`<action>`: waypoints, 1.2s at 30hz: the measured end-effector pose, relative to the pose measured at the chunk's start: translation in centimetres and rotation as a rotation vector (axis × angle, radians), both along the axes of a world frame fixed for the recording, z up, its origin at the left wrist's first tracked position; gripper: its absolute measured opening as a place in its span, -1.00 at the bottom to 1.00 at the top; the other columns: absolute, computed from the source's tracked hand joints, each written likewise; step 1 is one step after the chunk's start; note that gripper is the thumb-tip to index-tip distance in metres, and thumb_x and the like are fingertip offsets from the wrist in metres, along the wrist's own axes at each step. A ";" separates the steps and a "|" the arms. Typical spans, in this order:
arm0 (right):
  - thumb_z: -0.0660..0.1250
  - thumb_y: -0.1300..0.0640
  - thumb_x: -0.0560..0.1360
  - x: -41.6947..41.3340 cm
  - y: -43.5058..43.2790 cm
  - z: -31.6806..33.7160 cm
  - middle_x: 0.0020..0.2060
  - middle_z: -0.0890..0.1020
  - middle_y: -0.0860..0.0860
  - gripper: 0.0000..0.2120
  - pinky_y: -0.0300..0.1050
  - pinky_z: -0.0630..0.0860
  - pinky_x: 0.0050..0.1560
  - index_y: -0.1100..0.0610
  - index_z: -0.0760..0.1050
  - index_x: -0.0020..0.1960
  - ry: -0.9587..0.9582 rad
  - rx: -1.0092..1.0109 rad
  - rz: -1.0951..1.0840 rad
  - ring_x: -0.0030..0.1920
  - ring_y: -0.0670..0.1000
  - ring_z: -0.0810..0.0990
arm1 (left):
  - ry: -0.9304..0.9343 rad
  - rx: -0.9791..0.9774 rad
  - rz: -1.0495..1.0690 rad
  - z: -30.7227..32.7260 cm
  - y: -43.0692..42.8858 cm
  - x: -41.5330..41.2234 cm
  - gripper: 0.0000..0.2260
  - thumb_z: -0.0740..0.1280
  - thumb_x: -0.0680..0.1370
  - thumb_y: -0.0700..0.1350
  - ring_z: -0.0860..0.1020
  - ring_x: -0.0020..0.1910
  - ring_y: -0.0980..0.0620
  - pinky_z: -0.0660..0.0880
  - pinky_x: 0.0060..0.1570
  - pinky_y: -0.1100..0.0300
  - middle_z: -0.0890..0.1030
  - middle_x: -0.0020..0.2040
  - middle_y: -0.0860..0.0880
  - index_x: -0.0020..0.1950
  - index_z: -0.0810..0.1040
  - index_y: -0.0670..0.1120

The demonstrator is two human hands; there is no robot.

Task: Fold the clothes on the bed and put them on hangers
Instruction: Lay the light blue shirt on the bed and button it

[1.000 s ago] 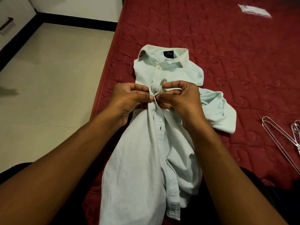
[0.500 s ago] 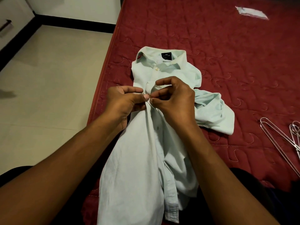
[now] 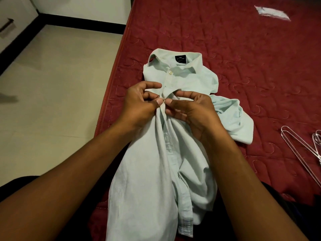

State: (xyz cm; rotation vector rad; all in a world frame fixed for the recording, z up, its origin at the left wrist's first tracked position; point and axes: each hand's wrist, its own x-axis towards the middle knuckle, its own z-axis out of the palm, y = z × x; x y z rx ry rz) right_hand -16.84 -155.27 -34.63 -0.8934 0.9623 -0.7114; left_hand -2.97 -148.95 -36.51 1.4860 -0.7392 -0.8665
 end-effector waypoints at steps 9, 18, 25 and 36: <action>0.68 0.09 0.33 -0.4 0.7 1.4 -0.24 0.73 0.14 -0.56 -0.05 0.69 -0.24 0.20 0.54 0.05 0.463 -0.343 0.351 -0.32 0.05 0.70 | 0.029 -0.022 0.020 1.2 -0.3 2.4 -0.62 0.45 0.52 -0.36 0.68 -0.18 0.00 0.61 -0.25 0.16 0.65 -0.16 -0.12 0.31 0.54 -0.16; 0.61 0.24 0.35 0.8 1.1 -1.4 -0.38 0.69 0.09 -0.84 -0.09 0.53 -0.28 0.13 0.63 -0.23 0.403 -0.356 0.098 -0.41 -0.02 0.62 | -0.357 -0.016 0.199 1.8 1.0 1.9 -0.75 0.53 0.50 0.04 0.65 -0.38 -0.05 0.63 -0.36 0.01 0.67 -0.28 -0.10 -0.09 0.63 -0.13; 0.55 0.35 0.43 1.5 0.6 0.4 -0.31 0.66 0.23 -0.82 -0.10 0.60 -0.33 0.25 0.54 -0.15 0.064 -0.208 -0.010 -0.34 0.08 0.65 | -0.303 0.066 -0.110 3.4 2.5 0.9 -0.72 0.61 0.41 -0.02 0.71 -0.30 -0.10 0.69 -0.23 -0.06 0.70 -0.26 -0.13 -0.08 0.68 -0.19; 0.38 0.34 0.57 0.3 -0.6 1.0 -0.32 0.63 0.14 -0.94 -0.20 0.57 -0.41 0.35 0.60 0.00 0.229 -0.222 0.077 -0.38 -0.01 0.59 | 0.185 0.288 -0.170 2.7 2.3 3.5 -0.75 0.51 0.43 -0.35 0.70 -0.13 -0.08 0.67 -0.20 0.13 0.73 -0.05 -0.19 0.10 0.65 -0.31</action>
